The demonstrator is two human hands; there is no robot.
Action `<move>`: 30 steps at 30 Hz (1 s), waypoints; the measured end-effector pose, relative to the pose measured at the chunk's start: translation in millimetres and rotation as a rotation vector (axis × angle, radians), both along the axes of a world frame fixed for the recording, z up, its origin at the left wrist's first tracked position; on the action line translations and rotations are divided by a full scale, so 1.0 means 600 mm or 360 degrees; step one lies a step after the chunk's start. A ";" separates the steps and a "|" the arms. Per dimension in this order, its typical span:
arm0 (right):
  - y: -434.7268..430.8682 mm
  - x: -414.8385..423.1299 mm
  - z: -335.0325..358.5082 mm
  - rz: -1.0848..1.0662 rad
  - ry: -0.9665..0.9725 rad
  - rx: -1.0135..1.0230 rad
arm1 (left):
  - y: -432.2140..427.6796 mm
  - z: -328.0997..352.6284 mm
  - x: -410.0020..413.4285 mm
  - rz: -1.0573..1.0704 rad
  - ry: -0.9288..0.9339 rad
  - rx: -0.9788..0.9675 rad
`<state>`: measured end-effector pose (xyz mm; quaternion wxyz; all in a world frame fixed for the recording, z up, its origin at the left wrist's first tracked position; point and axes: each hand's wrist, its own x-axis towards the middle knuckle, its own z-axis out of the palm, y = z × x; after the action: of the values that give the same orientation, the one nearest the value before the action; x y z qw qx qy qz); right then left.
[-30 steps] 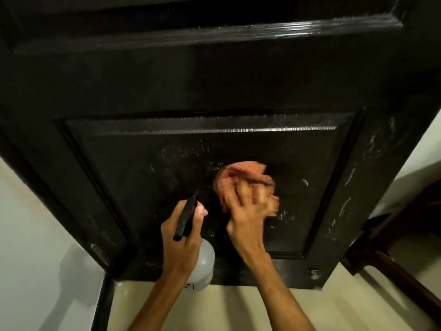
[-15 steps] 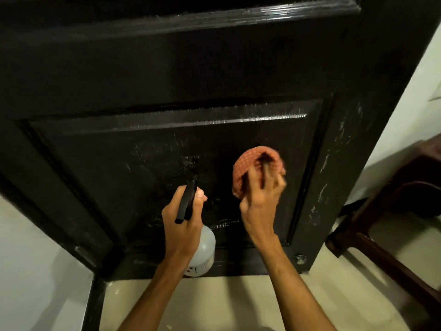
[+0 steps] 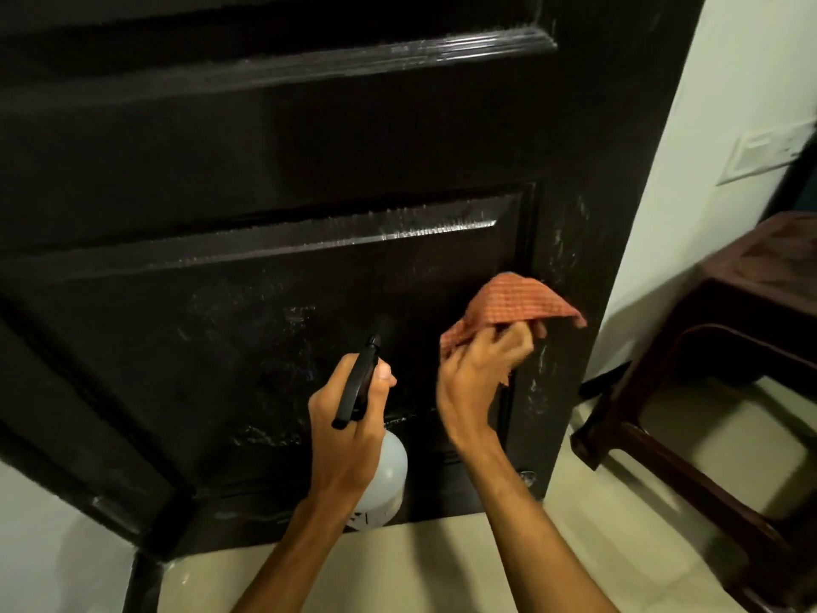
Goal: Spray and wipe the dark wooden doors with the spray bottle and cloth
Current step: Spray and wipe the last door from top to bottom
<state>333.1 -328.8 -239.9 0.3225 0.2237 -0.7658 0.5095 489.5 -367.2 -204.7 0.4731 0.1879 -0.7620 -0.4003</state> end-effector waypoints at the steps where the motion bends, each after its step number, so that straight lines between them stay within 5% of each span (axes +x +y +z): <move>1: 0.002 0.000 0.005 0.0083 0.0179 0.0168 | 0.005 0.002 -0.004 -0.0015 0.0008 -0.0007; 4: 0.015 -0.041 0.063 0.0126 0.0397 0.0271 | 0.014 0.011 -0.017 -0.0035 0.0053 -0.0003; 11: 0.037 -0.086 0.048 -0.0213 -0.0124 -0.0166 | 0.030 0.014 -0.052 -0.0118 0.0082 -0.0039; 15: 0.068 -0.111 0.055 -0.0027 0.0283 0.0205 | 0.041 0.018 -0.072 -0.0181 0.0076 -0.0045; 17: 0.082 -0.141 0.081 -0.0113 0.0338 0.0117 | 0.048 0.020 -0.081 -0.0204 0.0080 -0.0057; 20: 0.093 -0.151 0.064 -0.0257 0.0061 -0.0178 | 0.059 0.016 -0.094 -0.0235 0.0063 -0.0029; 25: 0.114 -0.091 -0.094 0.0072 -0.0273 0.0120 | 0.088 0.008 -0.113 -0.0308 -0.0029 0.0029; 30: 0.115 -0.116 0.052 0.0074 0.0086 -0.0101 | 0.097 0.010 -0.113 -0.0290 0.0044 0.0002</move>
<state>263.3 -259.9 -208.7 0.3382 0.2448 -0.7348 0.5345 421.6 -309.2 -198.4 0.4452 0.1126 -0.7690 -0.4447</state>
